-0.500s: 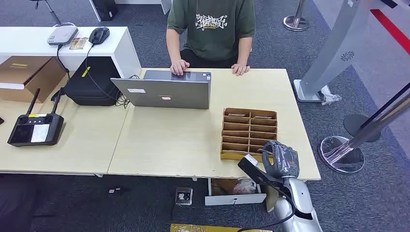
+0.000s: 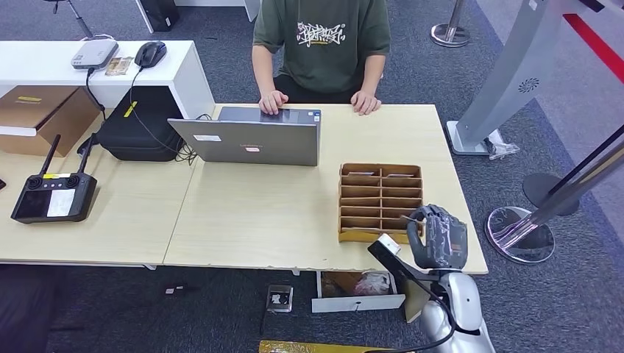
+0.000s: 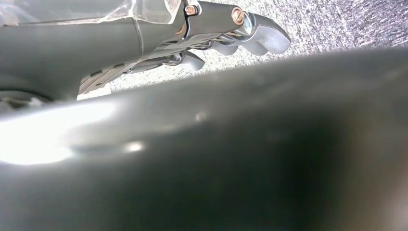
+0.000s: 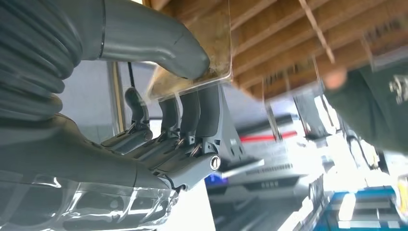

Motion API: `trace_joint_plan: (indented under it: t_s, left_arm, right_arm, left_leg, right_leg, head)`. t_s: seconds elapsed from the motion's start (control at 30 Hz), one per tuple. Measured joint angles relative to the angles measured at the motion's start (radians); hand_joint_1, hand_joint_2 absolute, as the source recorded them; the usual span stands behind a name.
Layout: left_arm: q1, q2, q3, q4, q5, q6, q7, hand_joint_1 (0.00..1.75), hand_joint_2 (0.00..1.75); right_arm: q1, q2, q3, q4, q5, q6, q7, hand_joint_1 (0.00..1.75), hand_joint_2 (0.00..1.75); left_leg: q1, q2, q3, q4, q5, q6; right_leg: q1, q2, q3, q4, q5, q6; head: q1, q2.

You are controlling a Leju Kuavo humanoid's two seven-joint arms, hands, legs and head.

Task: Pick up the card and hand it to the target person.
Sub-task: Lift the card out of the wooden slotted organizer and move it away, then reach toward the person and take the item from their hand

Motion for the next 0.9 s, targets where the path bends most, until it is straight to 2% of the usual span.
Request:
trace_joint_plan:
  t_s: [0.1,0.2,0.23,0.4,0.6,0.67,0.7,0.77,0.83,0.9]
  left_arm:
    - [0.000,0.000,0.004,0.000,-0.004,0.000,-0.003,0.00,0.00]
    - [-0.003,-0.001,0.005,-0.002,-0.010,0.001,-0.002,0.00,0.00]
    - [-0.005,-0.001,0.004,-0.003,-0.013,0.001,0.000,0.00,0.00]
    - [-0.015,-0.002,0.002,-0.006,-0.025,0.002,0.015,0.00,0.00]
    - [-0.021,-0.005,0.000,-0.008,-0.031,0.004,0.025,0.00,0.00]
    - [-0.023,-0.007,0.002,-0.009,-0.032,0.006,0.028,0.00,0.00]
    - [-0.024,-0.007,0.001,-0.009,-0.033,0.007,0.029,0.00,0.00]
    - [-0.027,-0.007,0.000,-0.009,-0.037,0.008,0.033,0.00,0.00]
    - [-0.028,-0.006,0.000,-0.008,-0.039,0.008,0.037,0.00,0.00]
    - [-0.028,-0.006,0.001,-0.007,-0.041,0.008,0.038,0.00,0.00]
  right_arm:
    - [-0.003,-0.005,0.001,-0.077,-0.001,-0.002,-0.006,1.17,1.75]
    - [-0.049,-0.005,0.024,-0.097,-0.030,0.013,-0.030,1.24,1.75]
    - [-0.070,-0.005,0.035,-0.086,-0.039,0.023,-0.037,1.30,1.75]
    - [-0.161,0.018,0.089,0.015,-0.074,0.058,-0.050,1.36,1.75]
    - [-0.208,0.039,0.116,0.096,-0.092,0.068,-0.052,1.41,1.75]
    - [-0.212,0.040,0.117,0.113,-0.101,0.067,-0.053,1.37,1.75]
    - [-0.211,0.039,0.116,0.119,-0.103,0.066,-0.053,1.27,1.75]
    - [-0.206,0.037,0.115,0.130,-0.112,0.059,-0.055,0.56,1.75]
    - [-0.200,0.035,0.115,0.138,-0.121,0.050,-0.060,0.00,1.75]
    - [-0.193,0.033,0.115,0.144,-0.125,0.047,-0.061,0.00,1.75]
  left_leg:
    - [0.000,0.000,0.000,0.000,0.000,0.000]
    - [0.000,0.001,0.000,0.000,0.000,0.000]
    - [0.000,0.001,0.000,0.000,0.000,0.000]
    - [0.000,0.003,0.000,0.000,0.001,-0.001]
    - [0.000,0.003,0.001,-0.001,0.001,-0.001]
    - [0.000,0.002,0.001,-0.001,0.002,0.000]
    - [0.000,0.002,0.001,-0.001,0.002,0.000]
    - [0.001,0.002,0.000,-0.001,0.002,0.000]
    - [0.001,0.001,0.000,-0.001,0.002,0.000]
    - [0.001,0.001,0.000,-0.002,0.002,0.000]
  right_leg:
    - [0.000,0.000,0.000,0.000,0.000,0.000]
    - [0.000,0.001,0.000,0.001,0.000,0.000]
    - [0.000,0.001,0.000,0.001,0.000,0.000]
    - [0.000,0.003,-0.001,0.000,0.001,-0.001]
    - [0.000,0.002,0.000,0.001,0.001,-0.001]
    - [0.000,0.002,0.000,0.001,0.001,-0.001]
    - [0.000,0.002,0.000,0.001,0.001,-0.001]
    - [0.001,0.001,0.000,0.000,0.001,-0.001]
    - [0.001,0.001,0.000,0.000,0.001,-0.001]
    - [0.001,0.001,0.000,-0.001,0.002,-0.001]
  head:
    - [0.000,0.000]
    - [0.000,0.000]
    - [0.000,0.000]
    - [0.000,0.000]
    - [0.000,0.000]
    - [0.000,0.000]
    - [0.000,0.000]
    - [0.000,0.000]
    - [0.000,0.000]
    - [0.000,0.000]
